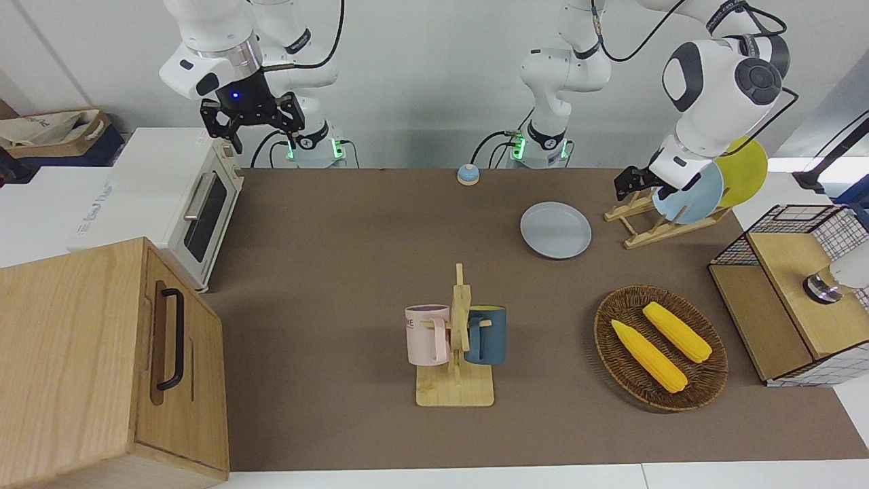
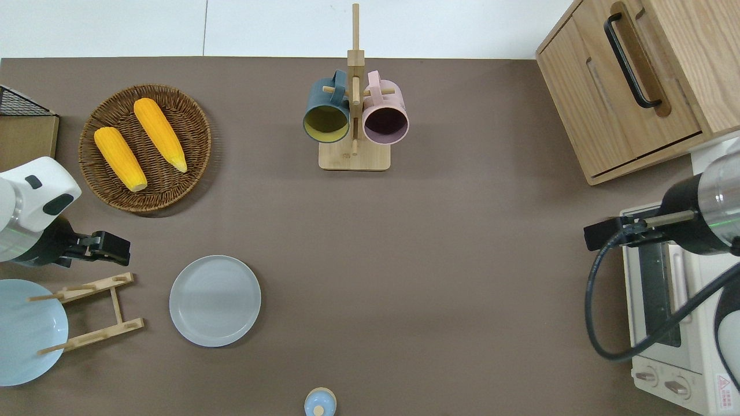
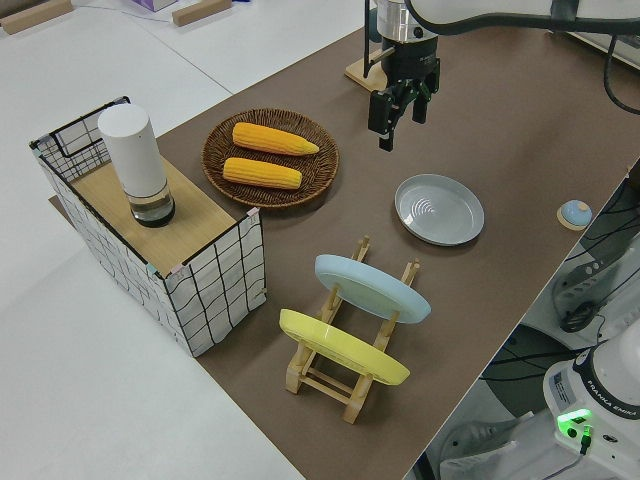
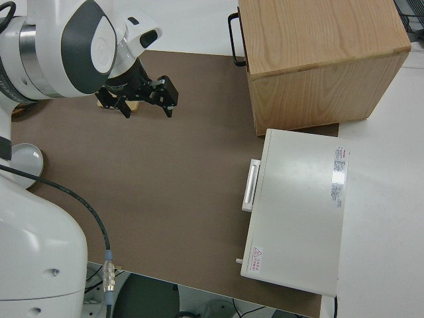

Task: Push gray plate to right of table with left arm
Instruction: 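Move the left gripper down beside the gray plate's edge nearest it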

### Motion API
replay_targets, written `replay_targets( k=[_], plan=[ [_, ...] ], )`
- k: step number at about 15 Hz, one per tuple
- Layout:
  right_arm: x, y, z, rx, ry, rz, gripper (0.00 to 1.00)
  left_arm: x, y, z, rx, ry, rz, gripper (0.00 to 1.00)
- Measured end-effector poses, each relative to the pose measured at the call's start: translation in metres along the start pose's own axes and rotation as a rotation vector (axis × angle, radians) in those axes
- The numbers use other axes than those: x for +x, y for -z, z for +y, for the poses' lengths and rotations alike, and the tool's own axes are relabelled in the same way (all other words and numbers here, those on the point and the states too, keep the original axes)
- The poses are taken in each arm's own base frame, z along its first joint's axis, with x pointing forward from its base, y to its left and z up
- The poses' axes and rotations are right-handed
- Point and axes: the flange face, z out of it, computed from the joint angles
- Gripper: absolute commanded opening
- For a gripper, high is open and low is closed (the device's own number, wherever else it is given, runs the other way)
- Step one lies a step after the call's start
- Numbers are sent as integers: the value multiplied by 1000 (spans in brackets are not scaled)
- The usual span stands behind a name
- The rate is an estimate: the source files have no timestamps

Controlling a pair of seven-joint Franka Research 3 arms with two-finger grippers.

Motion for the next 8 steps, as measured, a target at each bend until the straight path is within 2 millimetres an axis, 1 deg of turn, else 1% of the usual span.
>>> replay_targets(
  k=[2, 5, 8],
  plan=[
    [0, 0, 0, 0, 0, 0, 983, -4, -15, -6, -8, 7, 11, 993],
    [0, 0, 0, 0, 0, 0, 983, -14, -43, -15, -24, 19, 13, 993],
    [0, 0, 0, 0, 0, 0, 983, -21, -65, -15, -32, 19, 22, 991]
  ],
)
